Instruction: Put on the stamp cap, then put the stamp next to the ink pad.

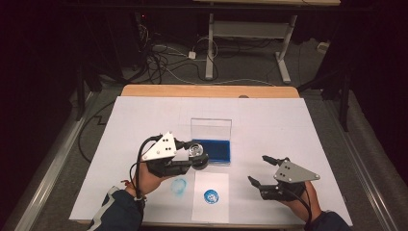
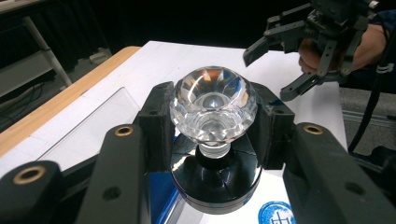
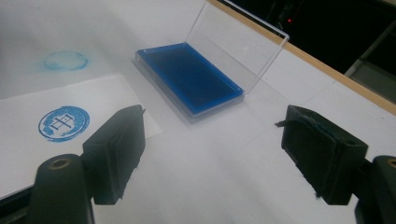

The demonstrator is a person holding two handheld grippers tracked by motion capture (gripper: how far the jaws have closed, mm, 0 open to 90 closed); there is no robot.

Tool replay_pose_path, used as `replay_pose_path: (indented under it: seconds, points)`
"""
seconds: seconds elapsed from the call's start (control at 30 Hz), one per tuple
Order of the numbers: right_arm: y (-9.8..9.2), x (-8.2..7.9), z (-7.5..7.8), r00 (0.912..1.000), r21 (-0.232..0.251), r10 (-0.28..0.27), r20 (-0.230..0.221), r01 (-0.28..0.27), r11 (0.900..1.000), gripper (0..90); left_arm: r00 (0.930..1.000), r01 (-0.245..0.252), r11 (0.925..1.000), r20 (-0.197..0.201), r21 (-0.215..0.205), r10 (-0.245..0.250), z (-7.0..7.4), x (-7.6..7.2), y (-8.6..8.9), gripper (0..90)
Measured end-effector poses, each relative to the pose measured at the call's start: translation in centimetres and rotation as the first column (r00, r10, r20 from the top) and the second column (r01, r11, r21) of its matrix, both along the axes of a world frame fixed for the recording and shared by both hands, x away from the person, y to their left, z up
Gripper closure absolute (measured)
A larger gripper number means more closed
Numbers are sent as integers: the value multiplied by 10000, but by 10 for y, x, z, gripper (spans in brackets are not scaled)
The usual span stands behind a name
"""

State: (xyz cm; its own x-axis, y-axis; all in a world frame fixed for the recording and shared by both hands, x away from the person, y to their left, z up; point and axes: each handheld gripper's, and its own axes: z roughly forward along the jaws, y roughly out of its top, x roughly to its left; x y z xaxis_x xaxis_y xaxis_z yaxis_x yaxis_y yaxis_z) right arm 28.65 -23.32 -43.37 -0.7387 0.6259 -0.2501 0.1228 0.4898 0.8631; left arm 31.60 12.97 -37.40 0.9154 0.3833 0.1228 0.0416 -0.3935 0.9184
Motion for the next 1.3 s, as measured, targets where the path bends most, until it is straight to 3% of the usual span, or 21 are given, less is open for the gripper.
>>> replay_pose_path:
  seconds: [0.4, 0.83, 1.1, 1.3]
  points:
    - [-11, -10, -4, 9998, -138, -186, 34, 187, 9997, 205, 9982, -556, 9982, 225, 237, 550, 3, 4, 9, 540]
    - [-19, -16, -5, 9995, -121, -306, 101, 307, 9995, 194, 9914, -1258, 9904, 425, 578, 1235, 8, 18, 17, 540]
    - [-18, -15, -5, 9997, -127, -200, 130, 201, 9997, 194, 9892, -1462, 9860, 244, 802, 1447, 8, 31, 21, 540]
    - [-17, -15, -7, 9999, -191, -103, 38, 104, 9998, 198, 9838, -1790, 9781, 63, 1066, 1794, 2, 43, 26, 540]
